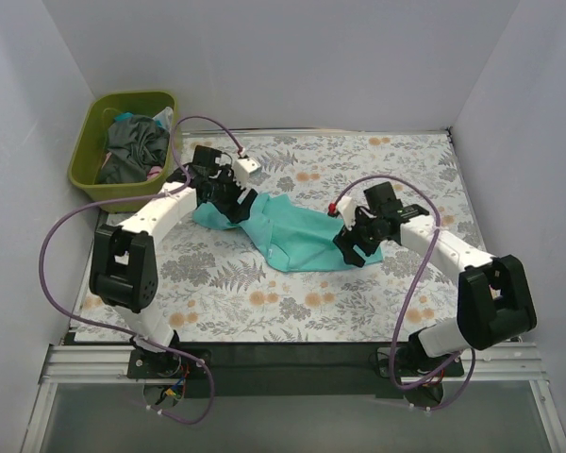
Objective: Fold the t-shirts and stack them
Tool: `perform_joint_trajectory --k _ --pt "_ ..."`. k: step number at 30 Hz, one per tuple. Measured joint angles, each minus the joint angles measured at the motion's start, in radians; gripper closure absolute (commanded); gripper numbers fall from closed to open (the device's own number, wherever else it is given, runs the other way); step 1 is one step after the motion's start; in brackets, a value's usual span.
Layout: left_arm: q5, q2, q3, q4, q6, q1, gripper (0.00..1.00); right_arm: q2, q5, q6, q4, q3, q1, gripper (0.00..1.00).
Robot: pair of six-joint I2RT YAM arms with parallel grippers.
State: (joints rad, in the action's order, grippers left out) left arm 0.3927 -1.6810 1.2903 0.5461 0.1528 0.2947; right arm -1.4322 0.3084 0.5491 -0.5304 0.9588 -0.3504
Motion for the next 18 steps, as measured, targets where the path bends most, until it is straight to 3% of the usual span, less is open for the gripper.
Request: perform_joint_trajectory --k 3,7,11,12,14,16,18 --pt "0.015 -0.062 0.002 0.001 0.002 0.001 0.41 -0.018 -0.024 0.025 0.022 -0.061 -0.073 0.32" --pt "0.026 -0.089 -0.019 0.001 0.013 0.001 0.62 -0.05 -0.068 0.037 0.063 -0.103 -0.145 0.32" --pt "0.047 -0.032 -0.112 -0.01 0.003 0.0 0.83 -0.055 -0.106 0.051 0.118 -0.126 -0.202 0.77" --pt "0.052 0.002 -0.151 -0.006 -0.004 0.0 0.88 -0.063 -0.119 0.058 0.13 -0.129 -0.213 0.98" --pt "0.06 0.093 -0.241 -0.01 -0.032 -0.004 0.97 -0.092 -0.139 0.061 0.148 -0.131 -0.223 0.99" --pt "0.061 0.213 -0.346 -0.02 -0.082 -0.004 0.97 -0.114 -0.152 0.059 0.167 -0.129 -0.214 0.99" --pt "0.055 0.349 -0.457 -0.025 -0.153 -0.005 0.87 -0.113 -0.159 0.061 0.177 -0.131 -0.195 0.99"
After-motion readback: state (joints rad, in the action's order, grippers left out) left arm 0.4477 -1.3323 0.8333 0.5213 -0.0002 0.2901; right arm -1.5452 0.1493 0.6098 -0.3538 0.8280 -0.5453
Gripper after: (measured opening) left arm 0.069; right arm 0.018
